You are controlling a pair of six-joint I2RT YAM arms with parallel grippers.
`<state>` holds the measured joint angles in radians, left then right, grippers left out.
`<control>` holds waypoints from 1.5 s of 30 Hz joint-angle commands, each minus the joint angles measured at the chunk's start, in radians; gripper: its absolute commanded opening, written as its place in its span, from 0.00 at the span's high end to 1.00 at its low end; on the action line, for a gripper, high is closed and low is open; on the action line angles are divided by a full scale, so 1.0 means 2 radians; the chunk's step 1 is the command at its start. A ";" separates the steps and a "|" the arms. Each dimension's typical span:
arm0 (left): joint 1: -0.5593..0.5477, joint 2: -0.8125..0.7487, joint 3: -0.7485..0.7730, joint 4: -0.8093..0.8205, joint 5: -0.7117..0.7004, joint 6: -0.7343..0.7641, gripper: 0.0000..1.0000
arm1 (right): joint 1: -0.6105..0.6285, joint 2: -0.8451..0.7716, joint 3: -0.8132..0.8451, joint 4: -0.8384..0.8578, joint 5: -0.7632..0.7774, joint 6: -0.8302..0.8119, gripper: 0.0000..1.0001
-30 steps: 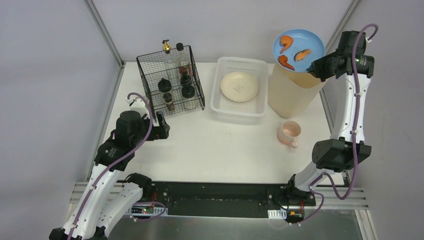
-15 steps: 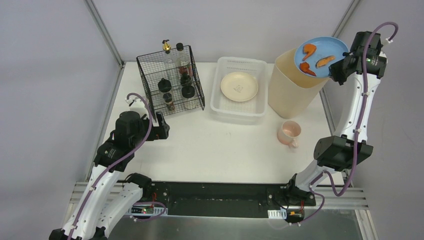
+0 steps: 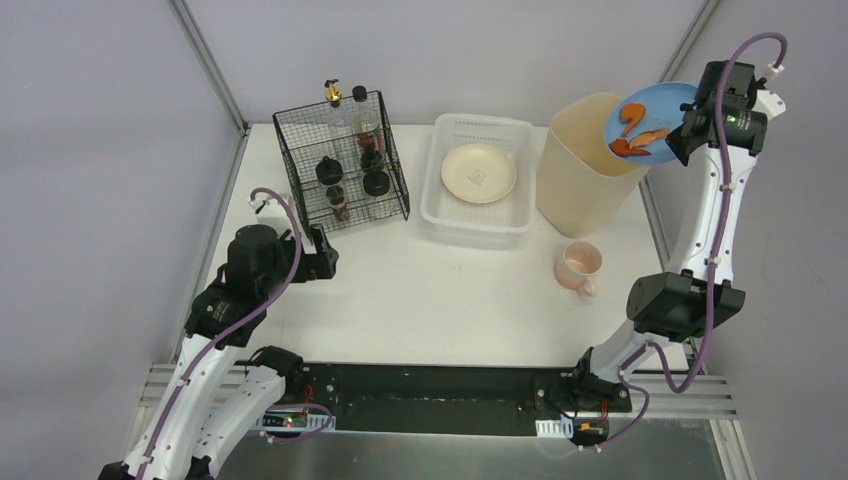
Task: Clear the kitchen counter
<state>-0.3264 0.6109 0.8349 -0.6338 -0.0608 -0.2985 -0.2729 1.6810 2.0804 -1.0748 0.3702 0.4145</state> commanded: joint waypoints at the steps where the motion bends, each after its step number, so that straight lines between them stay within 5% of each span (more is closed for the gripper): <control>1: 0.002 -0.007 0.002 0.004 0.007 -0.003 0.01 | 0.029 0.003 0.017 0.045 0.072 -0.047 1.00; 13: 0.002 -0.012 0.002 0.004 0.010 -0.003 0.01 | 0.127 0.006 -0.009 0.132 0.274 -0.182 1.00; 22: 0.002 -0.015 0.002 0.004 0.007 -0.003 0.01 | 0.199 -0.011 -0.126 0.435 0.424 -0.474 1.00; 27: 0.002 -0.015 0.002 0.005 0.008 -0.002 0.01 | 0.209 -0.015 -0.138 0.505 0.437 -0.532 1.00; 35: 0.002 -0.014 0.002 0.004 0.008 -0.002 0.01 | 0.239 -0.013 -0.177 0.764 0.459 -0.755 1.00; 40: 0.002 -0.012 0.002 0.004 0.009 -0.002 0.01 | 0.263 -0.021 -0.155 0.779 0.464 -0.752 1.00; 45: 0.002 -0.008 0.002 0.005 0.009 -0.002 0.01 | 0.312 -0.034 -0.104 0.689 0.452 -0.683 1.00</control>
<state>-0.3264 0.5888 0.8349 -0.6342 -0.0605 -0.2985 0.2764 1.6913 1.7569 0.3271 1.2701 -1.0252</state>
